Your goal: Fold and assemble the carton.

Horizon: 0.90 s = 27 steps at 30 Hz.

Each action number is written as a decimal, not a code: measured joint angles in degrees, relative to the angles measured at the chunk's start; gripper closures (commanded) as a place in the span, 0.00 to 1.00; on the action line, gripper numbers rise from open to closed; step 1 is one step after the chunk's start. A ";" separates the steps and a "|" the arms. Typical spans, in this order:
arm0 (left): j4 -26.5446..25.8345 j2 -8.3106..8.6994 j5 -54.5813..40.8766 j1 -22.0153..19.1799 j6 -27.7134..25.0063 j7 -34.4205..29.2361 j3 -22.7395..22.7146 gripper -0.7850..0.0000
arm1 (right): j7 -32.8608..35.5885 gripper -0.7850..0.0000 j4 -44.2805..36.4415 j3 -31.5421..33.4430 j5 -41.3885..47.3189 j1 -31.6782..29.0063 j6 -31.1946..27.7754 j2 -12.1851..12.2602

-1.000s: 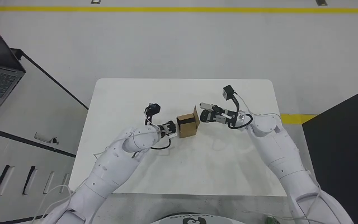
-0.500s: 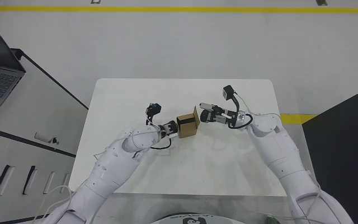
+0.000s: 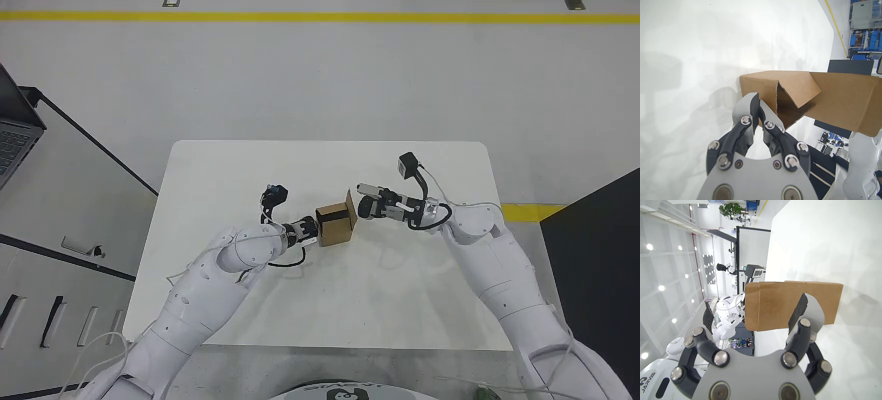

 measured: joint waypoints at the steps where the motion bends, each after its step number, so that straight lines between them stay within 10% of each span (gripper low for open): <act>1: 0.00 0.00 0.00 0.00 0.00 0.00 0.00 1.00 | 0.45 0.00 -0.63 0.10 -1.50 0.31 0.54 0.20; 11: 0.00 0.00 0.00 0.00 0.00 0.00 0.00 1.00 | 4.40 0.00 -9.86 0.52 -19.24 3.38 6.13 2.07; 27: 0.00 0.00 0.00 0.00 0.00 0.00 0.00 1.00 | 8.20 0.08 -11.54 4.55 -21.05 0.88 5.73 3.87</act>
